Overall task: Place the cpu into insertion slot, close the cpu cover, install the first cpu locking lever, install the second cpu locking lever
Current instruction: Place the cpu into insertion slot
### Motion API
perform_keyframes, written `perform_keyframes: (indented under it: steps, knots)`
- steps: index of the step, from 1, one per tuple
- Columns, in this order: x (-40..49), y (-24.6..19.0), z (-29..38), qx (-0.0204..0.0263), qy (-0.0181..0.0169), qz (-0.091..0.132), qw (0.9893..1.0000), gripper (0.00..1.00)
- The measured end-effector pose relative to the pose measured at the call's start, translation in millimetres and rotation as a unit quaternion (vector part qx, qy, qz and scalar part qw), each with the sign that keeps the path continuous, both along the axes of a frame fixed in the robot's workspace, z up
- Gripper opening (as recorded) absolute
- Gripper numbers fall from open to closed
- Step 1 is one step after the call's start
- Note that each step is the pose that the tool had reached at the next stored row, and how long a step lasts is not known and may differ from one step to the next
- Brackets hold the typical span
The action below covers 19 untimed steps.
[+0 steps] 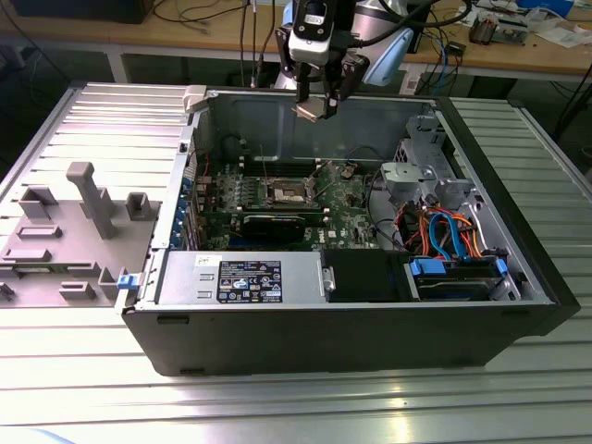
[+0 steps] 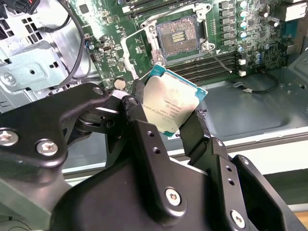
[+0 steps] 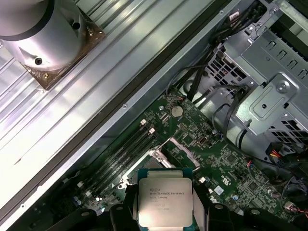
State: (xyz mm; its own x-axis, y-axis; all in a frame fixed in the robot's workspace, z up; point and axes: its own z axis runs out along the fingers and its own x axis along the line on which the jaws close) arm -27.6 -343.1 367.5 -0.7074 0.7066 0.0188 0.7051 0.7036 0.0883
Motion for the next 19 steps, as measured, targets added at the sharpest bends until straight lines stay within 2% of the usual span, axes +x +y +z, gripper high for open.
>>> perform_keyframes:
  steps: [4,10,12,15,17,19]
  knots:
    - [-0.8,-0.3,-0.2,0.0,0.0001,-0.005,1.0,0.54]
    - [-0.9,-0.3,-0.8,0.0,0.0,-0.04,0.9992,0.54]
    - [-0.9,-0.3,-1.1,0.0,0.0,-0.065,0.9979,0.54]
    - [-0.9,-0.3,-1.3,0.0,0.0,-0.099,0.9951,0.54]
    - [-0.9,-0.3,-1.3,0.0,0.0001,-0.109,0.994,0.54]
    - [-0.9,-0.3,-1.4,0.0,0.0001,-0.113,0.9936,0.54]
